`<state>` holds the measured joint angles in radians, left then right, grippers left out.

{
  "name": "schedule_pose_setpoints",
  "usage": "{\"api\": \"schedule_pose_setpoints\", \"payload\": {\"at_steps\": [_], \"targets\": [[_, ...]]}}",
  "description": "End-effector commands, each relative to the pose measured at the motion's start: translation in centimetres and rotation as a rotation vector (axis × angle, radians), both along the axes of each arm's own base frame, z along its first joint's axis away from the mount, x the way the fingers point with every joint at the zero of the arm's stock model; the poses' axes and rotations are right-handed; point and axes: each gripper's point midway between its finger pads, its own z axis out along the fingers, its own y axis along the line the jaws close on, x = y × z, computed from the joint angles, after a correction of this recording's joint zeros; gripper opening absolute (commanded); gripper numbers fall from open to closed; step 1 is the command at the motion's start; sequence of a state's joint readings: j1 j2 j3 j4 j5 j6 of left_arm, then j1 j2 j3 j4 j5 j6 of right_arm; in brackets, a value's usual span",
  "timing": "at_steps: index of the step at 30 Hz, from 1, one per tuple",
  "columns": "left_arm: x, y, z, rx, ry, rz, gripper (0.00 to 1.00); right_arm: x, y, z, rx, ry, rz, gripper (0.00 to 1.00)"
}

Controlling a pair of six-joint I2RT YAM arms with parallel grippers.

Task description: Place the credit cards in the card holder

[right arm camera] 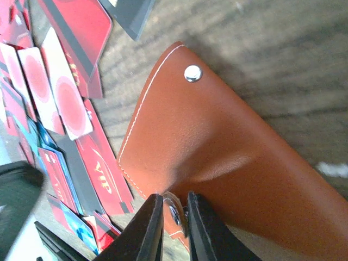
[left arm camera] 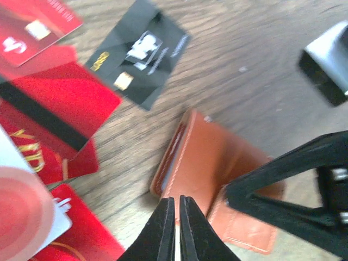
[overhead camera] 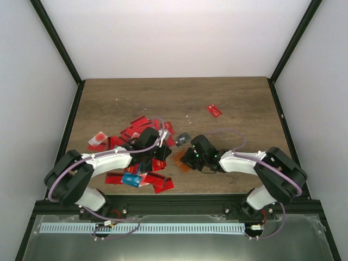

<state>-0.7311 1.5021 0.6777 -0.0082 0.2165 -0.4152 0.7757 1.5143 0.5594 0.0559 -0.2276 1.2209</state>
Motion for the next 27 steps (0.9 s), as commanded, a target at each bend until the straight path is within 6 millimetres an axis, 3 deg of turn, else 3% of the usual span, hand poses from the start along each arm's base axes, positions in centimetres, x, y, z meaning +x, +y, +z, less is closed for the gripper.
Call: {"api": "schedule_pose_setpoints", "payload": {"at_steps": [1, 11, 18, 24, 27], "targets": [[-1.1, -1.7, 2.6, -0.117, -0.024, -0.101, 0.07, -12.6, -13.1, -8.2, -0.564, 0.469, -0.004, 0.17], [-3.1, -4.2, 1.1, -0.177, 0.050, -0.231, 0.07, -9.6, -10.8, -4.5, -0.462, 0.313, -0.005, 0.20], [-3.4, -4.7, 1.3, -0.178, 0.048, -0.239, 0.07, -8.0, -10.1, -2.2, -0.445, 0.238, -0.001, 0.35], [-3.6, -4.7, 1.3, -0.173, 0.047, -0.242, 0.07, -7.4, -9.9, -0.9, -0.423, 0.192, -0.007, 0.40], [-3.4, -4.6, 1.3, -0.165, 0.042, -0.231, 0.08, -6.7, -9.8, 0.3, -0.410, 0.147, -0.019, 0.58]]}}
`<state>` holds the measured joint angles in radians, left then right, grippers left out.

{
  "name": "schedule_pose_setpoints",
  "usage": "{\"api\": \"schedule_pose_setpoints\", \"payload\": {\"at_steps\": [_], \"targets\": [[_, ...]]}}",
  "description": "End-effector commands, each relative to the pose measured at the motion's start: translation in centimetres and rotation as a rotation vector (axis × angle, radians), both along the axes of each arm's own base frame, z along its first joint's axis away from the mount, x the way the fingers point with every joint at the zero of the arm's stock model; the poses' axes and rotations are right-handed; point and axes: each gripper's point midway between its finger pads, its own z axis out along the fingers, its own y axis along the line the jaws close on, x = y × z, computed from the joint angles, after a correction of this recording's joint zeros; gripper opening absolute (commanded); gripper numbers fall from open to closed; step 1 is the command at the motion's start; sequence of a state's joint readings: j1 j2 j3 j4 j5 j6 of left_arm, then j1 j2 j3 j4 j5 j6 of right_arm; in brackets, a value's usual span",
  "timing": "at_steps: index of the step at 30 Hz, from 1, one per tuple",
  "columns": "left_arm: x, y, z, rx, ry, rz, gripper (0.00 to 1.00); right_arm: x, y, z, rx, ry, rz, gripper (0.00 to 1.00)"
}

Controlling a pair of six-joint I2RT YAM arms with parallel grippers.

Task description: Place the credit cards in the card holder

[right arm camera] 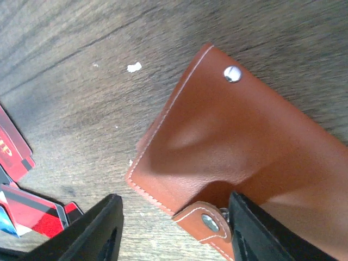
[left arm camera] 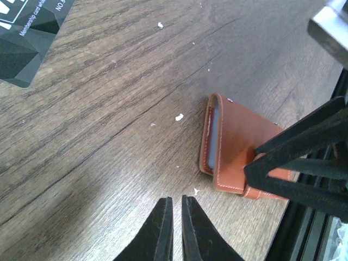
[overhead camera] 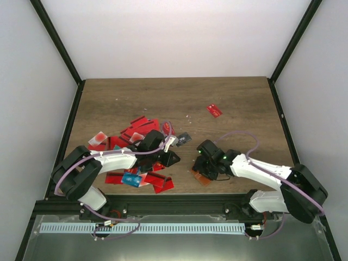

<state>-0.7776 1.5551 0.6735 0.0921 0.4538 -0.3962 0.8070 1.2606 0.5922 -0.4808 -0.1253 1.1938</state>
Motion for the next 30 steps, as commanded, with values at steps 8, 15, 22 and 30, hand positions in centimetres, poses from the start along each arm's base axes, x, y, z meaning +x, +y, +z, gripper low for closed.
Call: {"api": "schedule_pose_setpoints", "payload": {"at_steps": [8, 15, 22, 30], "targets": [[1.9, 0.6, 2.8, 0.009, -0.104, 0.072, 0.59, 1.0, -3.6, 3.0, -0.160, -0.133, -0.010, 1.00], [4.3, 3.6, 6.1, 0.034, -0.195, 0.213, 0.90, 5.2, -2.6, 9.2, -0.115, -0.433, 0.012, 1.00], [6.1, 8.8, 11.4, 0.051, -0.322, 0.397, 1.00, 8.4, -1.8, 20.2, -0.054, -0.807, 0.051, 1.00], [5.5, 11.9, 15.1, 0.026, -0.398, 0.524, 1.00, 8.6, -1.4, 25.4, 0.002, -1.001, 0.097, 1.00]]}}
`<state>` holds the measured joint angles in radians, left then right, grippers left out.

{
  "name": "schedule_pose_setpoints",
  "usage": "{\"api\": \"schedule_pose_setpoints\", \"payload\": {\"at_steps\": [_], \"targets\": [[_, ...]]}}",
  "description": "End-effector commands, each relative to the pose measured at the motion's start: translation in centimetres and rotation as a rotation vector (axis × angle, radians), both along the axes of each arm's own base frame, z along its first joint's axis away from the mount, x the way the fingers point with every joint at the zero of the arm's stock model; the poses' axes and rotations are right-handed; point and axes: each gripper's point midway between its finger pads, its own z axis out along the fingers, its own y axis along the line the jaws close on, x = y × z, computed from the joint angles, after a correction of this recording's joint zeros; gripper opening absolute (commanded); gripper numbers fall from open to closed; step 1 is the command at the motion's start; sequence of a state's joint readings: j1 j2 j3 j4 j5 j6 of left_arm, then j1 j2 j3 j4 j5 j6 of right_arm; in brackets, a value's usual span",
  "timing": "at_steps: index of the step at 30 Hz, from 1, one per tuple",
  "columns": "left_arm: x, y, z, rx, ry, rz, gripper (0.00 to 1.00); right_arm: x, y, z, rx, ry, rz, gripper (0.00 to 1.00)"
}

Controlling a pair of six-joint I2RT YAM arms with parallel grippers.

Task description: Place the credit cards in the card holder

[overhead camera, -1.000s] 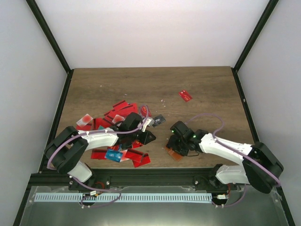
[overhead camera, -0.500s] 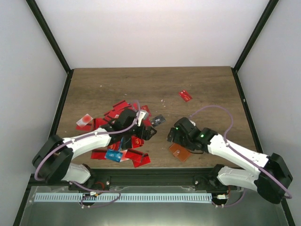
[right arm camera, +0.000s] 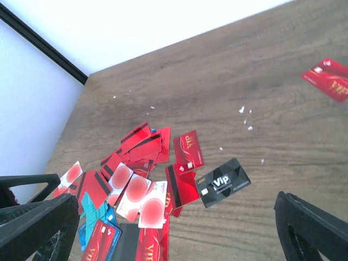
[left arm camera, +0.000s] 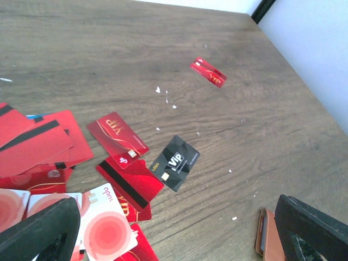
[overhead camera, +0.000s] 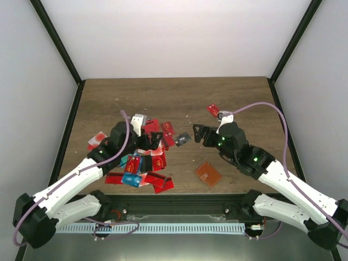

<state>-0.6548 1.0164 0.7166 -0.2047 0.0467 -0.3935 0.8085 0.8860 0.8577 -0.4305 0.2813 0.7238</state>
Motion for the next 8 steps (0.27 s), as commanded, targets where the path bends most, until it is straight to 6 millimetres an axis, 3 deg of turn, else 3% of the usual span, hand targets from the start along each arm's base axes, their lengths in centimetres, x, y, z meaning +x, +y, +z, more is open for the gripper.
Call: {"api": "schedule_pose_setpoints", "payload": {"at_steps": [1, 8], "targets": [[0.1, 2.0, 1.3, 0.009, -0.024, 0.088, 1.00, 0.5, 0.3, 2.7, -0.026, -0.124, 0.035, 1.00], [0.1, 2.8, 2.7, 0.003, -0.054, 0.121, 1.00, 0.3, 1.7, 3.1, -0.002, -0.152, 0.101, 1.00]]}}
